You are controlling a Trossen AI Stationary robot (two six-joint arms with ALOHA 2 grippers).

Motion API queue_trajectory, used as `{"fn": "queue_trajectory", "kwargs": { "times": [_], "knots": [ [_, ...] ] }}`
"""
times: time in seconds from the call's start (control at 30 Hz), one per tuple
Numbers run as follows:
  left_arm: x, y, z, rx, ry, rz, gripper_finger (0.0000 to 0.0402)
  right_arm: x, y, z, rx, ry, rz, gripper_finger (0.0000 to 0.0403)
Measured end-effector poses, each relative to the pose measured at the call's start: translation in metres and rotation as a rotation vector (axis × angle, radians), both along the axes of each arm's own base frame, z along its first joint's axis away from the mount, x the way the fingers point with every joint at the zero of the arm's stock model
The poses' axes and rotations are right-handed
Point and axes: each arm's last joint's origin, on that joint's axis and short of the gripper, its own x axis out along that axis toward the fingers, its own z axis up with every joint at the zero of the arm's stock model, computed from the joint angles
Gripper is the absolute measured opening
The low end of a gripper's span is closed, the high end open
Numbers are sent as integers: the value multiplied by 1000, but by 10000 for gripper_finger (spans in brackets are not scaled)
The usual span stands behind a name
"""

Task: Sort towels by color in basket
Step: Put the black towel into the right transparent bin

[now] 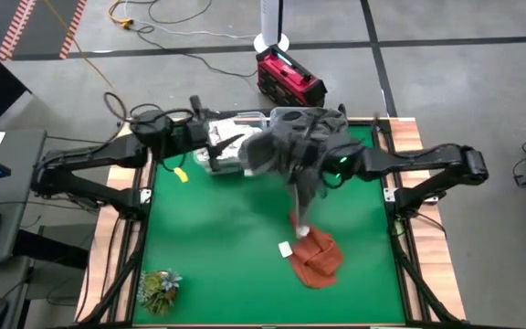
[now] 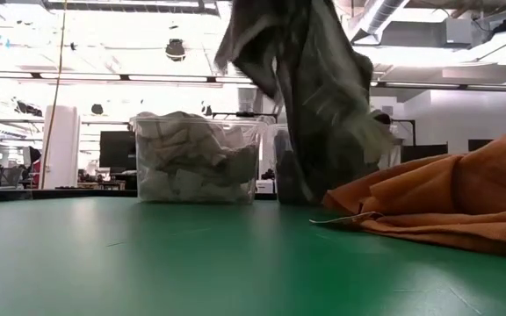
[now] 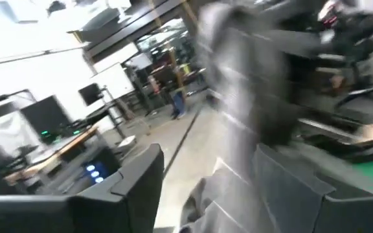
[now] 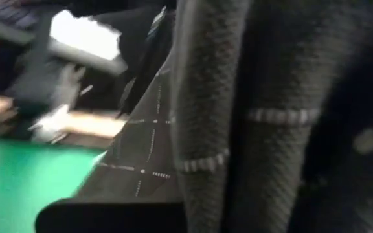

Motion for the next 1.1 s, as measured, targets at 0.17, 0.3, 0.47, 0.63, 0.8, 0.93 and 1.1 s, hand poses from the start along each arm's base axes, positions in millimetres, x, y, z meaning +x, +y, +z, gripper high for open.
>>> {"fn": "queue_trajectory", "kwargs": {
  "times": [0.17, 0.3, 0.47, 0.63, 0.8, 0.93, 1.1],
  "knots": [
    [-24, -8, -1, -23, -17, -108, 223, -30, -33, 41, -143, -220, -51, 40],
    [-29, -9, -27, -42, -3, -117, 206, -47, -61, 62, -273, -417, -79, 40],
    [-27, -9, -62, -97, -42, -127, 189, -55, -97, 61, -277, -455, -187, 41],
    [-31, -10, -80, -146, -96, -138, 179, -52, -116, 33, -145, -181, -248, 41],
    [-37, -11, -97, -169, -131, -146, 174, -55, -118, 17, -24, -40, -351, 41],
    [-37, -11, -114, -192, -128, -133, 174, -49, -120, -8, 150, 90, -335, 41],
    [-37, -9, -130, -211, -90, -80, 173, -44, -135, -53, 344, 307, -453, 41]
  ]
}}
